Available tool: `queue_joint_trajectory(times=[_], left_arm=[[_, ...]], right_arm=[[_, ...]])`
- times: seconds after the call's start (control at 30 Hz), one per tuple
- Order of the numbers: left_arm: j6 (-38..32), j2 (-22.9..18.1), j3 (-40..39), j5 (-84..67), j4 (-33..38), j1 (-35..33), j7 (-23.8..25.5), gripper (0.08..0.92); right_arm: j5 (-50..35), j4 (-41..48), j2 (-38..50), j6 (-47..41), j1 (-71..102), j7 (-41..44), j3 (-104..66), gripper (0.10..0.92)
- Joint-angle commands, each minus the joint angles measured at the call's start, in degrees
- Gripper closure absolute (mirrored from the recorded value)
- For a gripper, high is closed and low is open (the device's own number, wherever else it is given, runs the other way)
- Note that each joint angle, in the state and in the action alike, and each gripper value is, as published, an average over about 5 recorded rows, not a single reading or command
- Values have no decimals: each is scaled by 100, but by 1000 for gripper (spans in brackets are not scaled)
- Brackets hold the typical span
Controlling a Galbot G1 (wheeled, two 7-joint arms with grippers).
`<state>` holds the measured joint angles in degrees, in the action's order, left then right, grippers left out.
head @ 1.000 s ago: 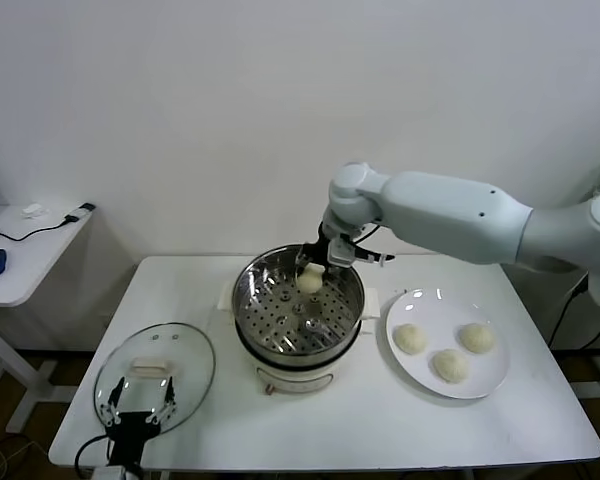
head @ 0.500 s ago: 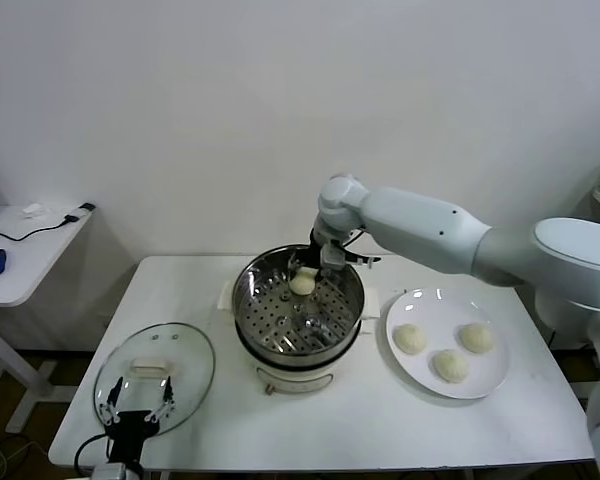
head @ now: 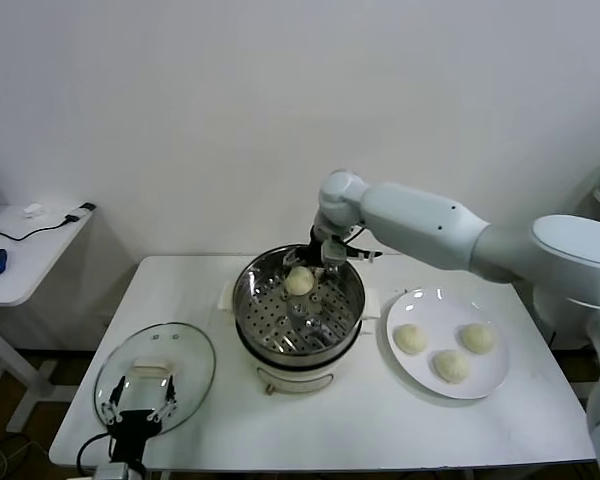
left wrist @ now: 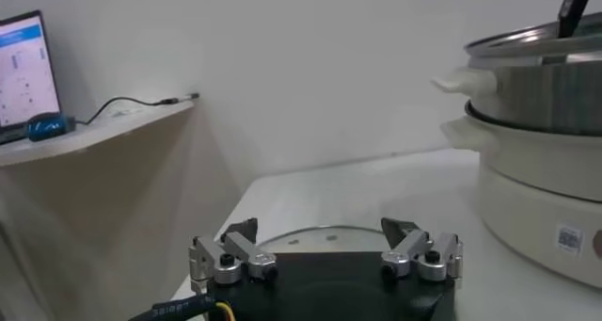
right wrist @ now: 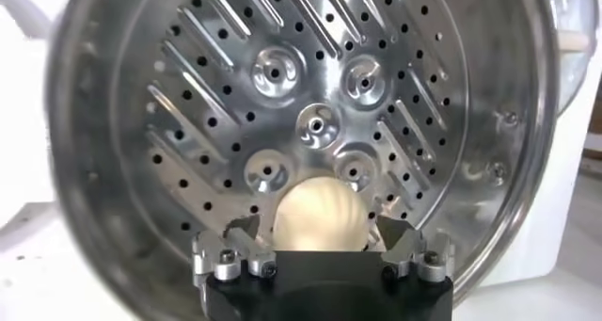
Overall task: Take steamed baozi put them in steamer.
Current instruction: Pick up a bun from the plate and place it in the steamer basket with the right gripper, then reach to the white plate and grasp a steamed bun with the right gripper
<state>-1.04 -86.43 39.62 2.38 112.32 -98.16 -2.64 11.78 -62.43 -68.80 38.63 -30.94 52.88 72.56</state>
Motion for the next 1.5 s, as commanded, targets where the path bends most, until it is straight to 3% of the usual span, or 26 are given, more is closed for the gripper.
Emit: queue_joint_trajectory(times=[0.03, 0.13, 0.2, 0.33, 0.5, 0.7, 0.97, 1.5], left_arm=[[4, -4, -15, 9, 8, -1, 3, 177], [4, -9, -46, 25, 16, -2, 6, 177], [2, -7, -58, 31, 24, 0, 7, 177], [-5, 4, -50, 16, 43, 13, 5, 177], [-5, 4, -15, -12, 18, 96, 3, 177], [-15, -30, -13, -14, -27, 129, 7, 177], [-42, -92, -18, -2, -45, 102, 10, 177], [-99, -161, -42, 46, -59, -13, -2, 177]], right_arm=[[-2589, -647, 1102, -845, -1276, 653, 616, 203], [-3983, -698, 1589, -1840, -1909, 737, 1410, 203], [-4365, -718, 1939, -2469, -2208, 803, 1894, 203], [-4233, -989, 2696, -3176, -2452, 720, 2662, 203], [-4084, -1927, 3568, -4335, -2120, 180, 3114, 203], [-4283, -2661, 3913, -5433, -1377, -392, 2929, 203], [-4018, -2457, 3762, -5897, -82, -686, 2033, 203], [-3687, -1167, 3032, -5990, 1540, -933, 591, 203]])
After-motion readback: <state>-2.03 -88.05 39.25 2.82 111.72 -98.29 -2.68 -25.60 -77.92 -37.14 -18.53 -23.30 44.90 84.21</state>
